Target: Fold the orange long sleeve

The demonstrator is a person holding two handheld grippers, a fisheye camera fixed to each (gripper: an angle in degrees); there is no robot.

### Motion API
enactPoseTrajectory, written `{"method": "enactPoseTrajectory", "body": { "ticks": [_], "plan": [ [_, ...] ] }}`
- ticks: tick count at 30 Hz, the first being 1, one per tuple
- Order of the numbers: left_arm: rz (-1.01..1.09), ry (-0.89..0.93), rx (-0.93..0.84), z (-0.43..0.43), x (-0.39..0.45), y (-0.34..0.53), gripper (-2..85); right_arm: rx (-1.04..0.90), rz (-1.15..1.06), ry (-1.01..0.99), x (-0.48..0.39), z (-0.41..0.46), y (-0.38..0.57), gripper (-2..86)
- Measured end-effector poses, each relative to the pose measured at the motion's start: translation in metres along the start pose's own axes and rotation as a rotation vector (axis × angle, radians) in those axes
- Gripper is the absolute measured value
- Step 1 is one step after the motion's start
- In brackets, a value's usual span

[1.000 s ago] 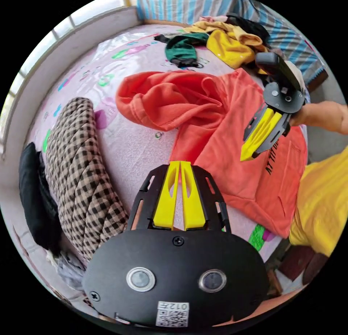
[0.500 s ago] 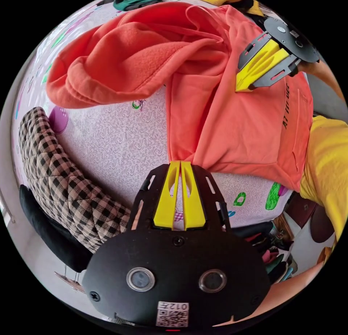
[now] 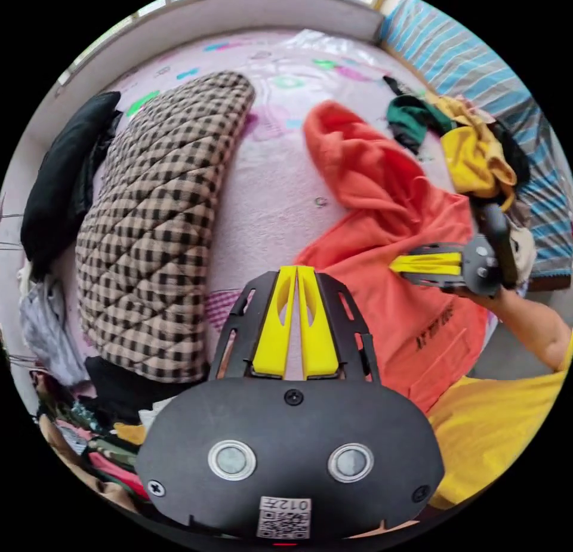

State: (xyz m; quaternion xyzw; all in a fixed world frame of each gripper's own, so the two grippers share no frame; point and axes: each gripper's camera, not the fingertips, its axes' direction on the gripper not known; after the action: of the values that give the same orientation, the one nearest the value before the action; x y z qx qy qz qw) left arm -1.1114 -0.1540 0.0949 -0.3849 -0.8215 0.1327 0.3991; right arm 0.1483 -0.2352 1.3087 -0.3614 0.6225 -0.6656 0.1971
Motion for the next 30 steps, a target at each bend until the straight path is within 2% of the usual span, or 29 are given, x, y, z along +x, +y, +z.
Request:
{"method": "enactPoseTrajectory", "body": {
  "ticks": [1, 4, 7, 8, 11, 16, 19, 22, 24, 26, 28, 30],
  "plan": [
    [0.010, -0.018, 0.024, 0.002, 0.019, 0.012, -0.2, -0.009, 0.017, 0.005, -0.003, -0.001, -0.002, 0.5],
    [-0.009, -0.222, 0.020, 0.024, 0.057, 0.021, -0.2, -0.026, 0.044, 0.018, -0.009, -0.005, -0.004, 0.5],
    [-0.025, -0.328, -0.044, 0.051, 0.070, 0.016, -0.2, -0.039, 0.061, 0.047, -0.016, -0.008, -0.005, 0.5],
    [-0.045, -0.319, -0.086, 0.062, 0.067, 0.015, -0.2, -0.039, 0.054, 0.064, -0.019, -0.009, -0.004, 0.4],
    [-0.044, -0.325, -0.066, 0.061, 0.066, 0.018, -0.2, 0.005, -0.043, 0.104, -0.026, -0.013, 0.004, 0.1],
    [-0.089, -0.314, -0.030, 0.056, 0.061, 0.027, -0.1, 0.073, -0.011, 0.078, -0.022, -0.020, 0.018, 0.1],
    [-0.074, -0.275, -0.046, 0.047, 0.054, 0.029, -0.1, 0.054, 0.068, -0.036, -0.007, -0.031, 0.015, 0.2],
    [-0.134, -0.206, 0.005, 0.011, 0.040, 0.039, -0.1, 0.161, 0.130, -0.175, 0.012, -0.068, 0.036, 0.3],
    [-0.192, -0.221, 0.115, -0.023, 0.042, 0.052, 0.0, 0.201, 0.165, -0.117, 0.023, -0.092, 0.058, 0.4],
    [-0.220, -0.193, 0.176, -0.049, 0.059, 0.062, 0.2, 0.198, 0.234, 0.035, 0.046, -0.112, 0.097, 0.6],
    [-0.147, -0.136, 0.155, -0.045, 0.079, 0.061, 0.2, 0.162, 0.294, 0.105, 0.070, -0.114, 0.125, 0.6],
    [-0.111, -0.182, 0.089, -0.028, 0.096, 0.055, 0.2, 0.106, 0.365, 0.105, 0.099, -0.110, 0.150, 0.5]
  ]
}}
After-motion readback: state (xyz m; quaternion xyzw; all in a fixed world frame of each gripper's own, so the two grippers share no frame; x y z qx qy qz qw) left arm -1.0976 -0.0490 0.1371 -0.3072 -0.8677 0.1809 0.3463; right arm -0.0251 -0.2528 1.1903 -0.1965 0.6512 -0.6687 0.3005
